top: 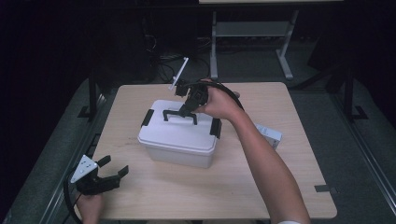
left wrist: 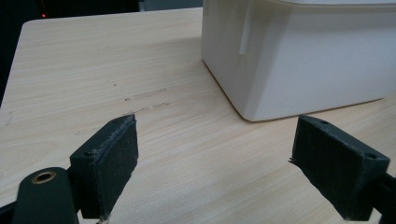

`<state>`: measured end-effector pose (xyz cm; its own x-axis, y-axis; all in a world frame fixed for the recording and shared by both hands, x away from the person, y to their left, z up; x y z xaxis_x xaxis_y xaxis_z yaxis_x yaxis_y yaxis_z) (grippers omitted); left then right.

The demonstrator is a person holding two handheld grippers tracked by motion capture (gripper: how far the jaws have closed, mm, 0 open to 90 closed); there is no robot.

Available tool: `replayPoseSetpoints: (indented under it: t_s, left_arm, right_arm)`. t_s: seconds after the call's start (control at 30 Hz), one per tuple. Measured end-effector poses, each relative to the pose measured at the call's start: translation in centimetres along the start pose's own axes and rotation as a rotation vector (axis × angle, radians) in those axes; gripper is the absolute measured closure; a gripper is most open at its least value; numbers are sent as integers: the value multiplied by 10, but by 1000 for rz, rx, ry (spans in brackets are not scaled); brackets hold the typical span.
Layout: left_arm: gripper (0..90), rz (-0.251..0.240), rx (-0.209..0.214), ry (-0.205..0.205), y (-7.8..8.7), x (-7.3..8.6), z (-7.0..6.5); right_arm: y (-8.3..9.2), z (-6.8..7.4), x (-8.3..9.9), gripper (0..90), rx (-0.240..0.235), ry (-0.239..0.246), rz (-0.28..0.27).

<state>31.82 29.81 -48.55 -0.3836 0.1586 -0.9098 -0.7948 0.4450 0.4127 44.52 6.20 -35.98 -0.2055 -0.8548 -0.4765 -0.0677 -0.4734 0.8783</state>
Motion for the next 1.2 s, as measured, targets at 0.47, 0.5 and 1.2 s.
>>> replayPoseSetpoints:
  t_s: [0.47,0.5,1.2]
  left_arm:
    - [136,0,3,1,0,0,-1]
    - [136,0,3,2,-1,0,-1]
    - [137,3,6,9,-1,1,1]
  right_arm:
    - [10,0,-3,847,10,7,-30]
    - [11,1,-3,847,11,6,-29]
    - [51,13,6,847,33,22,-62]
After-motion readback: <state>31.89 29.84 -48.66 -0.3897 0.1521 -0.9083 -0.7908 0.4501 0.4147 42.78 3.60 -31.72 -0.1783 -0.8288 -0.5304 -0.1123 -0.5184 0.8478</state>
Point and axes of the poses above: each handheld gripper's, and its own axes: y roughly backward along the jaws, x roughly out of its underside, z roughly to its left, the point moved 10 cm from there along -y, roughly forward along the jaws, and after that the axes turned 1 degree about -x, right-handed, at the moved point
